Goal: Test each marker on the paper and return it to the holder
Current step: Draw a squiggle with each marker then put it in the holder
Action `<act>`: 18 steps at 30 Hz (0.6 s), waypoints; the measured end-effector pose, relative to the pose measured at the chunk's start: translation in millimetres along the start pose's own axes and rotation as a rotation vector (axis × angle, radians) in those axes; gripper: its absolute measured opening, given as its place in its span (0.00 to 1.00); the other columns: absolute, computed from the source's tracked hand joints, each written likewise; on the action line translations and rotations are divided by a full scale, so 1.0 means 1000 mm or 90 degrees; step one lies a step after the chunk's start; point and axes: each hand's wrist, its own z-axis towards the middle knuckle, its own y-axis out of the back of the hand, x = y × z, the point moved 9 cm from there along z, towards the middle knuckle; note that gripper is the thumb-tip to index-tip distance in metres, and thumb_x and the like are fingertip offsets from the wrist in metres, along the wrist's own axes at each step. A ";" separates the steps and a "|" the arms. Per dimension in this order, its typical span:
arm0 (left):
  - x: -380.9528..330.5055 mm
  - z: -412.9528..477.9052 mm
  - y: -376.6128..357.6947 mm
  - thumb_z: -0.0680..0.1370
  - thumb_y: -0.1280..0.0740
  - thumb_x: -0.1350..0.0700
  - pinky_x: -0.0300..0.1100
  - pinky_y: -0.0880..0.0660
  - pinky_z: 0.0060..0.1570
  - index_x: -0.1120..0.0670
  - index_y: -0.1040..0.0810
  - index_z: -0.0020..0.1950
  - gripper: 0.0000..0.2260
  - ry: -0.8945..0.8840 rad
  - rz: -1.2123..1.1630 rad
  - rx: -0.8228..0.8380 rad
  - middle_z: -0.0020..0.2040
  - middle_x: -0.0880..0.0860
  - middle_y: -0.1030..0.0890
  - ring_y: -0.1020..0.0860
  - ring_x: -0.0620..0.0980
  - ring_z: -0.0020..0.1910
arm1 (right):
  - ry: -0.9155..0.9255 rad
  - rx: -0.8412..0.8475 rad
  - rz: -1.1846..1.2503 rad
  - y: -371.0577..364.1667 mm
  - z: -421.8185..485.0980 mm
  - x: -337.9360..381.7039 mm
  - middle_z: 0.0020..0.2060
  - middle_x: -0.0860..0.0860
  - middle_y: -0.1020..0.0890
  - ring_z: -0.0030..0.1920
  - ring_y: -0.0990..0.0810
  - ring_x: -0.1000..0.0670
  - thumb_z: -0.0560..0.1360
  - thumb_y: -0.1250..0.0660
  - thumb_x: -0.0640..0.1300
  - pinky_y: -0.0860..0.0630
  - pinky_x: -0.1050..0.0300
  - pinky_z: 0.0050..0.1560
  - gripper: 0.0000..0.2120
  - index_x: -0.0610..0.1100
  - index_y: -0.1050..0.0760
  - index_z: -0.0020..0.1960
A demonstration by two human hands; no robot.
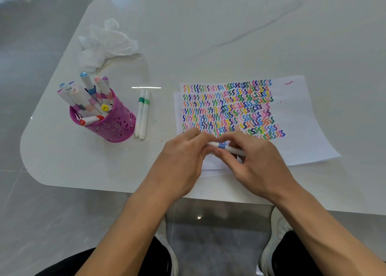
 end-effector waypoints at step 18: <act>0.002 -0.001 0.008 0.79 0.31 0.59 0.27 0.31 0.41 0.54 0.15 0.56 0.08 0.017 -0.022 -0.041 0.44 0.49 0.17 0.26 0.41 0.37 | 0.023 -0.002 -0.102 0.005 -0.003 0.005 0.23 0.54 0.31 0.24 0.32 0.50 0.79 0.41 0.69 0.37 0.57 0.26 0.27 0.48 0.31 0.34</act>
